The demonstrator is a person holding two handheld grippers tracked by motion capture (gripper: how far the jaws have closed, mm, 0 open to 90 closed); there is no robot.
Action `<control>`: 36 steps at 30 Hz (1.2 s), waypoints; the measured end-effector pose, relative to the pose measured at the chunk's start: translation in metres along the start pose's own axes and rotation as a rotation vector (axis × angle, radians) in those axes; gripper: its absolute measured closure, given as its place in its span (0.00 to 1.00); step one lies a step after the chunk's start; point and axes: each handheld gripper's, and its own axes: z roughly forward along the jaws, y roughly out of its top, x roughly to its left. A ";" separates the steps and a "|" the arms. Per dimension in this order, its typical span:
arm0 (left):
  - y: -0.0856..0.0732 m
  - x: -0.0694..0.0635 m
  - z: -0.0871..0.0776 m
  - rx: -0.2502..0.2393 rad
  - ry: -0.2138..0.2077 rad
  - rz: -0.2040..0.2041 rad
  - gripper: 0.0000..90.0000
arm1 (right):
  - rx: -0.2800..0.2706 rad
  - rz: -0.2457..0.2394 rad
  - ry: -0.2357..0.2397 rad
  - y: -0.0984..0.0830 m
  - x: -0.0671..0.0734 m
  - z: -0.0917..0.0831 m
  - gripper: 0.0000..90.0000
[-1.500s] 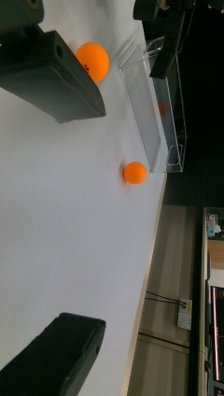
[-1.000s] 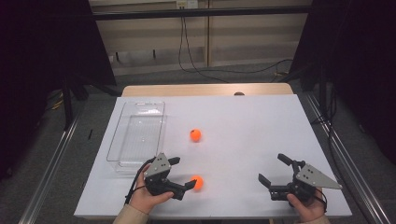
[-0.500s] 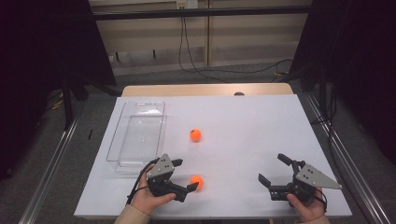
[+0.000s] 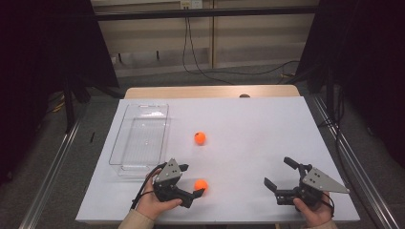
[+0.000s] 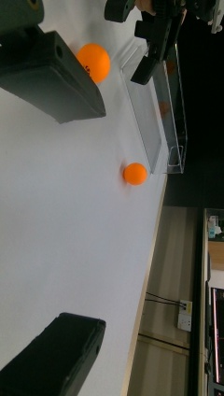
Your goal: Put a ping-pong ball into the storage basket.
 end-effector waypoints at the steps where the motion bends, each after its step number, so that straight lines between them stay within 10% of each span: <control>1: 0.000 0.000 0.001 0.005 -0.001 0.004 0.03 | 0.001 0.000 0.000 0.000 0.000 0.000 0.01; 36: -0.001 0.000 0.009 0.089 -0.016 0.000 0.09 | 0.001 0.008 -0.003 0.000 0.000 0.000 0.01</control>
